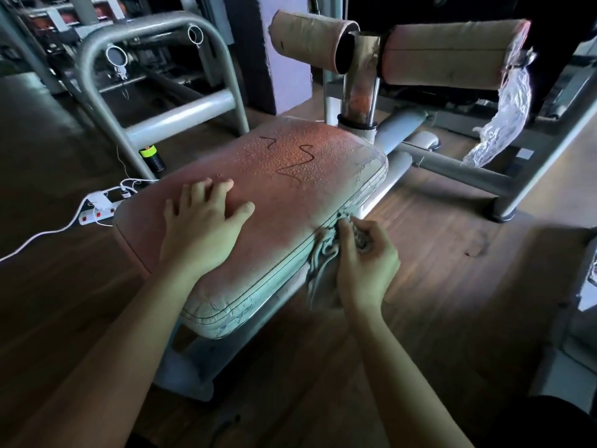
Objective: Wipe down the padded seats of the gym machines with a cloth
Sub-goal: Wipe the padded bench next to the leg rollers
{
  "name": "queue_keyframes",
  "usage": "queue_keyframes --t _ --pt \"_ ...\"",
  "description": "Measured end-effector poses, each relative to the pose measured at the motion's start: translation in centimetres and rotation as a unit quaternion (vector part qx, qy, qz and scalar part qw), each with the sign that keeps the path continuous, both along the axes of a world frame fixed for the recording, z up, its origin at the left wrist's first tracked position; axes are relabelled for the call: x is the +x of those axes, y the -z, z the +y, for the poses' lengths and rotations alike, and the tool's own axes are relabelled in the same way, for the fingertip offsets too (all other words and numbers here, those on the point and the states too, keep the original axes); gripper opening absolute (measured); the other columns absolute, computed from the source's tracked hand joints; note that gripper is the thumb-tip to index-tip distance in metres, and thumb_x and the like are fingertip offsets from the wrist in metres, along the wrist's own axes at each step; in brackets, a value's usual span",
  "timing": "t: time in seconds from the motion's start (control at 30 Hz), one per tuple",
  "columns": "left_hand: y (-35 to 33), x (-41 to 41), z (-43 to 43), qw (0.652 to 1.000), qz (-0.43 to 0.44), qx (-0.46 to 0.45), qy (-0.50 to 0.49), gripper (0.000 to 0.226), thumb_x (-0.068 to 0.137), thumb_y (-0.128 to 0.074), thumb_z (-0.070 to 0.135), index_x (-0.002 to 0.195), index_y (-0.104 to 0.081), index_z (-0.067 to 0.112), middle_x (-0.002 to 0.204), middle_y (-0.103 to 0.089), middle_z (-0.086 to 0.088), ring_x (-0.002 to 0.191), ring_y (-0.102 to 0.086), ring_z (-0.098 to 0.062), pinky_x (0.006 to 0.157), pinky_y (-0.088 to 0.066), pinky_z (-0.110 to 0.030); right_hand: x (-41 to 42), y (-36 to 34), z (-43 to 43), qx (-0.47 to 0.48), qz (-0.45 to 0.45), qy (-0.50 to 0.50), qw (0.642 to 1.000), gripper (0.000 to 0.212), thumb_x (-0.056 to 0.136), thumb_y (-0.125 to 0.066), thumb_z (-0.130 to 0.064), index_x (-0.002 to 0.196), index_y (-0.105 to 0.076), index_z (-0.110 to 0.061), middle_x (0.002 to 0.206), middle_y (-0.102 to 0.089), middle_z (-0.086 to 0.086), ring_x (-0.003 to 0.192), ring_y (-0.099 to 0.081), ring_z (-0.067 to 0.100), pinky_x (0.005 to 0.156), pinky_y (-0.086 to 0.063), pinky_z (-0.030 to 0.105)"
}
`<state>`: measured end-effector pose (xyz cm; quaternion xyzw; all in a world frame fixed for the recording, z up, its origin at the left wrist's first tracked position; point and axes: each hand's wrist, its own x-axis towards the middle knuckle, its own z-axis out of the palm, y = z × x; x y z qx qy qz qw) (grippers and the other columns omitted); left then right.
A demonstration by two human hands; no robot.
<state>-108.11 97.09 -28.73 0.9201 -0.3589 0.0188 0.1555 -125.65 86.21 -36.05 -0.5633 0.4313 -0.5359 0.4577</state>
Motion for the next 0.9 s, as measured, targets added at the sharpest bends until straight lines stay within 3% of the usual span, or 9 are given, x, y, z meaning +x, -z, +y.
queue_keyframes --t 0.17,0.4,0.53,0.67,0.77,0.9 --pt "-0.1 -0.2 0.1 1.0 0.003 0.001 -0.001 0.061 0.096 -0.039 0.062 0.15 -0.036 0.033 0.159 -0.028 -0.003 0.152 -0.017 -0.025 0.123 -0.005 -0.054 -0.5 0.1 3.1 -0.015 0.015 -0.03 0.999 0.012 0.091 -0.074 -0.031 0.098 -0.076 -0.02 0.092 -0.073 -0.008 0.084 -0.071 0.005 0.077 -0.06 0.036" --pt "-0.3 -0.3 0.1 1.0 0.006 -0.011 0.008 0.061 0.095 -0.04 0.062 0.149 -0.039 0.033 0.158 -0.03 -0.003 0.152 -0.018 -0.023 0.123 -0.004 -0.054 -0.7 -0.3 0.7 -0.001 0.039 -0.026 0.999 0.01 0.092 -0.073 -0.03 0.096 -0.075 -0.022 0.092 -0.075 -0.009 0.083 -0.072 0.003 0.075 -0.061 0.028" --pt "-0.5 -0.5 0.2 1.0 0.007 -0.01 0.004 0.062 0.095 -0.04 0.062 0.149 -0.039 0.033 0.157 -0.031 -0.002 0.151 -0.019 -0.021 0.123 -0.004 -0.053 -2.7 0.4 2.3 -0.035 0.071 -0.101 0.992 0.01 0.092 -0.074 -0.028 0.1 -0.077 -0.023 0.09 -0.075 -0.011 0.082 -0.072 0.001 0.073 -0.061 0.033" --pt "-0.6 -0.5 0.2 1.0 0.006 -0.012 0.009 0.062 0.094 -0.042 0.062 0.149 -0.039 0.033 0.157 -0.031 -0.001 0.15 -0.018 -0.02 0.123 -0.004 -0.053 -2.6 -0.9 -1.4 0.001 0.005 -0.017 1.0 0.018 0.092 -0.073 -0.027 0.11 -0.075 -0.024 0.088 -0.076 -0.01 0.082 -0.072 0.002 0.077 -0.06 0.029" --pt "-0.3 -0.4 0.1 1.0 0.004 -0.009 0.008 0.062 0.095 -0.043 0.063 0.149 -0.039 0.034 0.157 -0.03 -0.001 0.151 -0.018 -0.02 0.122 -0.004 -0.054 -0.3 -2.0 -4.7 0.031 -0.015 0.035 0.999 0.018 0.09 -0.072 -0.033 0.102 -0.078 -0.021 0.089 -0.076 -0.008 0.086 -0.071 0.006 0.085 -0.058 0.04" --pt "0.0 0.0 -0.1 1.0 -0.003 -0.004 0.003 0.061 0.095 -0.042 0.063 0.149 -0.038 0.035 0.158 -0.03 -0.002 0.152 -0.018 -0.022 0.122 -0.006 -0.055 0.9 -1.0 -2.2 0.052 -0.034 0.044 0.997 0.016 0.091 -0.072 -0.035 0.094 -0.078 -0.02 0.079 -0.074 -0.006 0.073 -0.067 0.003 0.071 -0.057 0.03"
